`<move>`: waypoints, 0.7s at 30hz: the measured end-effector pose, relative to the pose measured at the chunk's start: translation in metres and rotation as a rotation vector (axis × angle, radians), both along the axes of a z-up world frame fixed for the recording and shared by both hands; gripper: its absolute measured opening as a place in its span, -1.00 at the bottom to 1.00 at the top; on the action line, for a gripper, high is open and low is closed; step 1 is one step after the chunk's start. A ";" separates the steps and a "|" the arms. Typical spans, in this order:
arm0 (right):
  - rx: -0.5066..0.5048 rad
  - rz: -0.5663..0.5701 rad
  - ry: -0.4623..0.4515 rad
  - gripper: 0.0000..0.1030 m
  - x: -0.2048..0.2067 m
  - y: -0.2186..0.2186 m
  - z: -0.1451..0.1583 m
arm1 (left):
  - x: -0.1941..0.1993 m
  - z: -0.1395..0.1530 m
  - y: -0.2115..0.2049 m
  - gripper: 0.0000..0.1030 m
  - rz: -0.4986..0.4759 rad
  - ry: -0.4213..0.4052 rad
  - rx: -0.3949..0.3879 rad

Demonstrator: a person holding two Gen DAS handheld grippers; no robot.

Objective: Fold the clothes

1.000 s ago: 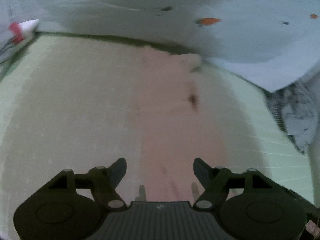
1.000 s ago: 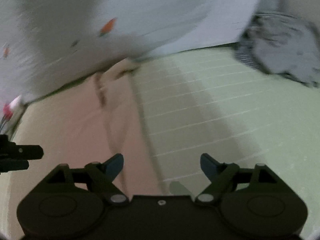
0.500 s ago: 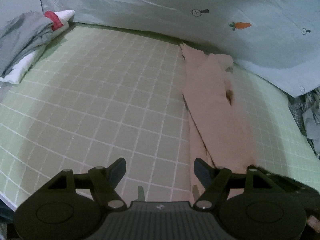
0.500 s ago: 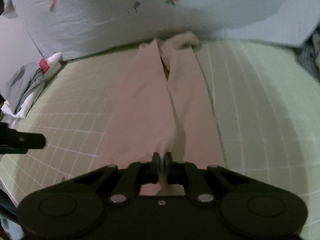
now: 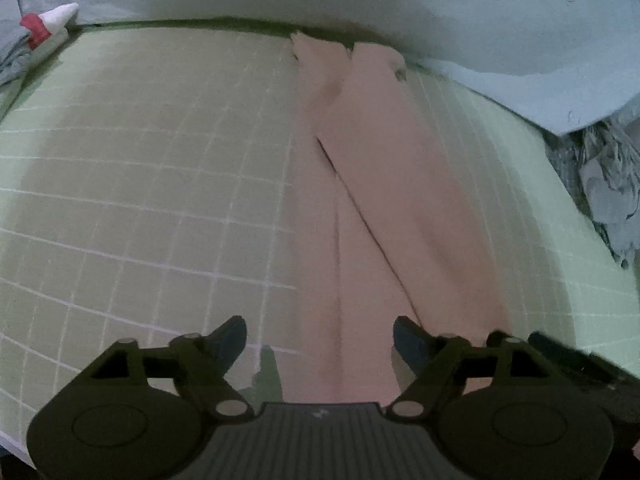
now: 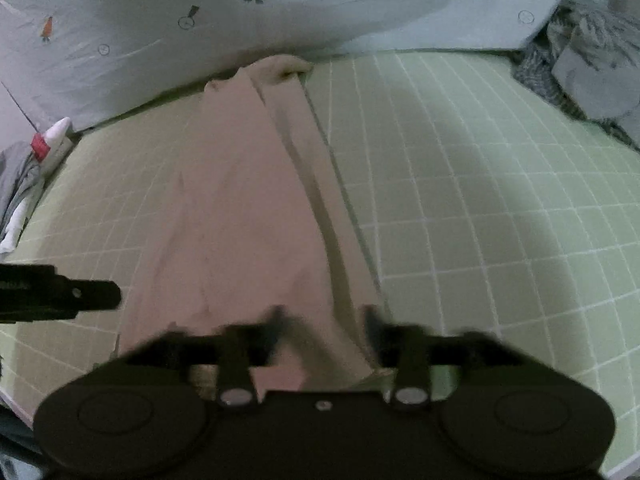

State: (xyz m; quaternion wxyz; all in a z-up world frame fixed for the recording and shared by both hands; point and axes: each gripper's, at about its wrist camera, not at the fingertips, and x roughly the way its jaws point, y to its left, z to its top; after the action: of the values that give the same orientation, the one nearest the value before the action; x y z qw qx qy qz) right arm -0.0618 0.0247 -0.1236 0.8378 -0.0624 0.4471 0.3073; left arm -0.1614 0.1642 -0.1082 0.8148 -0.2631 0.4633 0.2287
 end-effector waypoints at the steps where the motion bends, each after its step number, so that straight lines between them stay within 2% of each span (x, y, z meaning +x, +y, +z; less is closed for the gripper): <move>1: 0.003 0.009 -0.010 0.30 0.000 0.000 0.000 | 0.002 -0.003 -0.001 0.60 -0.002 0.004 -0.008; 3: 0.004 0.039 -0.012 0.52 0.004 0.003 -0.003 | 0.008 -0.009 -0.004 0.60 -0.004 0.012 -0.022; 4: -0.004 0.053 -0.012 0.58 0.006 0.007 -0.006 | 0.010 -0.012 -0.006 0.60 -0.005 0.018 -0.024; 12: -0.054 0.115 0.027 0.57 0.021 0.029 -0.030 | 0.019 -0.031 -0.016 0.59 -0.009 0.037 -0.041; 17: -0.070 0.128 0.016 0.54 0.022 0.030 -0.033 | 0.016 -0.036 -0.019 0.55 0.008 0.011 -0.045; 19: -0.086 0.157 0.010 0.47 0.022 0.033 -0.032 | 0.014 -0.036 -0.023 0.46 0.007 0.004 -0.027; 20: -0.096 0.177 0.004 0.40 0.021 0.034 -0.031 | 0.013 -0.035 -0.027 0.31 0.006 0.004 -0.014; 21: -0.098 0.200 0.003 0.16 0.020 0.035 -0.030 | 0.013 -0.035 -0.030 -0.08 0.005 0.004 0.000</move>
State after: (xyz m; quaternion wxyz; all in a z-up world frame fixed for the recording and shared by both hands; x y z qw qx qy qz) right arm -0.0417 0.0600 -0.1533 0.7983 -0.1472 0.4541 0.3672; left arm -0.1484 0.1340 -0.1432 0.8132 -0.2640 0.4642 0.2312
